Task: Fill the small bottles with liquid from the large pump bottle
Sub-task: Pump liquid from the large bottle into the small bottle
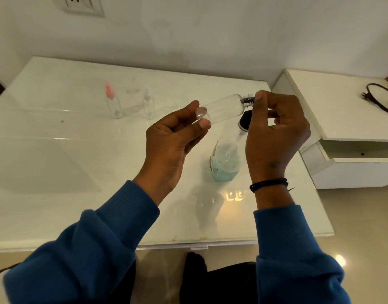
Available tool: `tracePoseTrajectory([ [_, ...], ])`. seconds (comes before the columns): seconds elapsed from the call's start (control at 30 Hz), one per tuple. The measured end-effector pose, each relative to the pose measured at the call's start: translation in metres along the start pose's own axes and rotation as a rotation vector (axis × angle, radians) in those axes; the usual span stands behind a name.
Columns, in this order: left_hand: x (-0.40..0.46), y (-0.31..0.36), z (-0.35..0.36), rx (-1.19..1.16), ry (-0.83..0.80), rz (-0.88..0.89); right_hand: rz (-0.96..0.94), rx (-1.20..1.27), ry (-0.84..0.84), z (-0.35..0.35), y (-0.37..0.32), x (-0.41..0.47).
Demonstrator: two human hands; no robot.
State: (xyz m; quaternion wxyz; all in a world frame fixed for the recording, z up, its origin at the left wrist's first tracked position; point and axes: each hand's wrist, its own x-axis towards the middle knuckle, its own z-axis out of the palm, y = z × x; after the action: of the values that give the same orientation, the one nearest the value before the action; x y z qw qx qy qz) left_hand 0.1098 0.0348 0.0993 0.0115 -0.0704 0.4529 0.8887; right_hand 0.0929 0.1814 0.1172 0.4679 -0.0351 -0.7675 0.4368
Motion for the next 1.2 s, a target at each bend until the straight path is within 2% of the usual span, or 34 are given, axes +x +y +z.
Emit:
tracePoseTrajectory([
  [1.2, 0.0001, 0.0008, -0.0002, 0.019, -0.024, 0.014, -0.006, -0.029, -0.019, -0.0070, -0.0015, 0.0082],
])
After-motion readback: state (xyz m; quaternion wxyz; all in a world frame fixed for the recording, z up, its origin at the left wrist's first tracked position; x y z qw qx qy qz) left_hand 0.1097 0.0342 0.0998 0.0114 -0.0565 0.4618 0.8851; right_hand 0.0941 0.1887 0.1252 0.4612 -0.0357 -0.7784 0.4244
